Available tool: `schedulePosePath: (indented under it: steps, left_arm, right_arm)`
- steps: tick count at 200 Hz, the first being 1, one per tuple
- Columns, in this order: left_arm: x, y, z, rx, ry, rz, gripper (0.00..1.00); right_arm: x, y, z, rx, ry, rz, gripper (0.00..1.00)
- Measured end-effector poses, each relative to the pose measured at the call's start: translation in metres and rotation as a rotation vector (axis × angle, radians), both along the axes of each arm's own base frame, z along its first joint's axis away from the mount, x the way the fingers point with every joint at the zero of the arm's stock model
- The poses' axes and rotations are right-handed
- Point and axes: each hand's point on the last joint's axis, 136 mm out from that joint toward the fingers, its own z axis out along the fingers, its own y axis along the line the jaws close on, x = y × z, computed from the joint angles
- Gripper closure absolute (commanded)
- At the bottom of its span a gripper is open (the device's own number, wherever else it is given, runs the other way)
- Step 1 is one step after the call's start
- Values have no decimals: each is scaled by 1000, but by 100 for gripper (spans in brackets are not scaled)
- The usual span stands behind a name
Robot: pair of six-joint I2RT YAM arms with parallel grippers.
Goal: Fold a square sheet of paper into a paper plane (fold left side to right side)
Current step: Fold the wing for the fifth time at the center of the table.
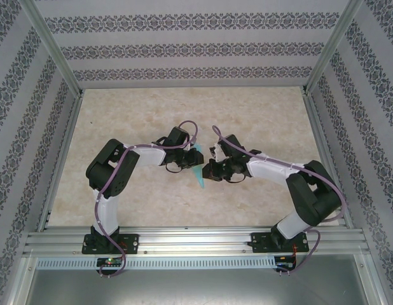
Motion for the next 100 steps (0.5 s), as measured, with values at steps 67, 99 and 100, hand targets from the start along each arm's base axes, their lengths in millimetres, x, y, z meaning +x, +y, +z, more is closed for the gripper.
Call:
schedulePosePath:
  steps: [67, 99, 100]
  left_arm:
    - [0, 0, 0, 0, 0, 0, 77]
    - [1, 0, 1, -1, -2, 0, 75]
    - [1, 0, 1, -1, -2, 0, 75]
  right_arm:
    - [-2, 11, -48, -64, 83, 24, 92]
    - [-2, 9, -49, -92, 88, 26, 92]
    - [-2, 9, -49, -93, 89, 26, 92]
